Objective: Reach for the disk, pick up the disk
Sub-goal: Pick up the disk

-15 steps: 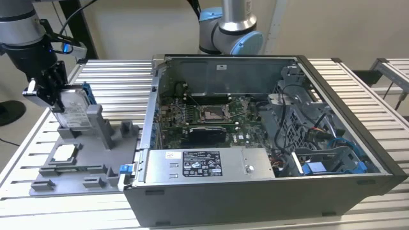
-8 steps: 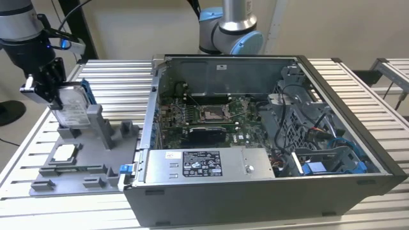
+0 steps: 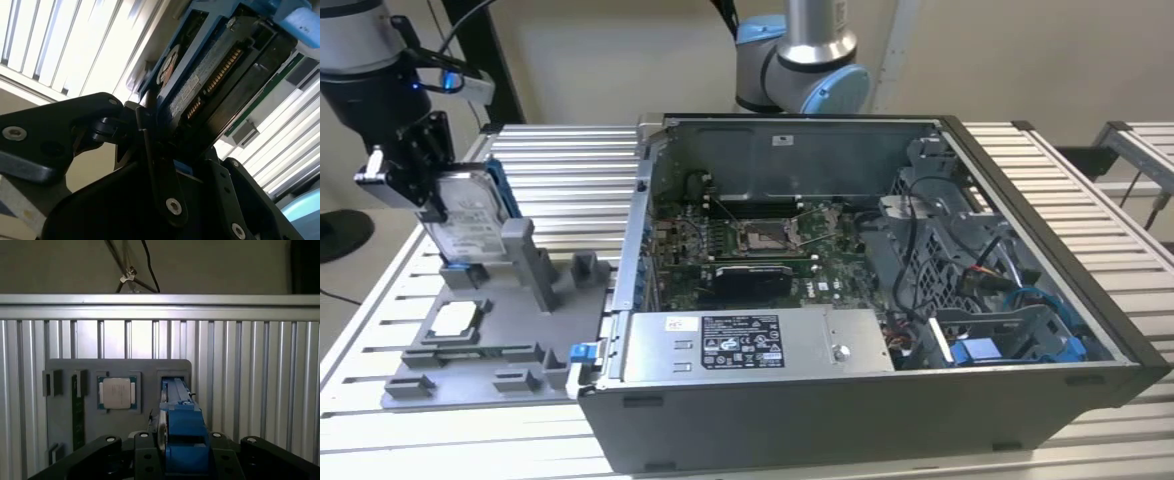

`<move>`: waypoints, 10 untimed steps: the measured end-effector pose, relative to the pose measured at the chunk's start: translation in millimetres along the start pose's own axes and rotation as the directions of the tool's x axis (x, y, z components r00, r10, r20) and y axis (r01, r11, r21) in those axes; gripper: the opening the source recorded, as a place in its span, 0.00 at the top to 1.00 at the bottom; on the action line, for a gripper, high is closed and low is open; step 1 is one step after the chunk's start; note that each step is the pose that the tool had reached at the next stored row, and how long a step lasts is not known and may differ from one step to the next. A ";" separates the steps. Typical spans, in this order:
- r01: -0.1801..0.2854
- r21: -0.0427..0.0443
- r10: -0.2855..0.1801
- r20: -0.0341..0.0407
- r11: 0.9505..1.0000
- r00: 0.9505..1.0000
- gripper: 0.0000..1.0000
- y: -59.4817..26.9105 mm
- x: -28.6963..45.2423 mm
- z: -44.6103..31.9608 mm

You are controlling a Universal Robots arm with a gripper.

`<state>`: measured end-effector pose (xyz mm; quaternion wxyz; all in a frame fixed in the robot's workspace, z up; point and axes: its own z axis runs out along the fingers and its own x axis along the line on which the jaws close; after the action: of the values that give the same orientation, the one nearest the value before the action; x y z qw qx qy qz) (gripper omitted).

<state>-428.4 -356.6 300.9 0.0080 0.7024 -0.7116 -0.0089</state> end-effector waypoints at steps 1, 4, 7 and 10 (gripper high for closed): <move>0.000 0.000 0.000 0.000 1.000 1.000 1.00 0.0 0.0 -1.4; 0.000 0.000 0.000 0.000 1.000 1.000 1.00 0.2 -0.1 -5.3; 0.000 0.000 0.000 0.000 1.000 1.000 1.00 0.2 0.0 -9.5; 0.000 0.000 0.000 0.000 1.000 1.000 1.00 0.3 0.0 -13.9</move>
<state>-428.4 -356.7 314.8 0.0080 0.7025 -0.7116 -0.0089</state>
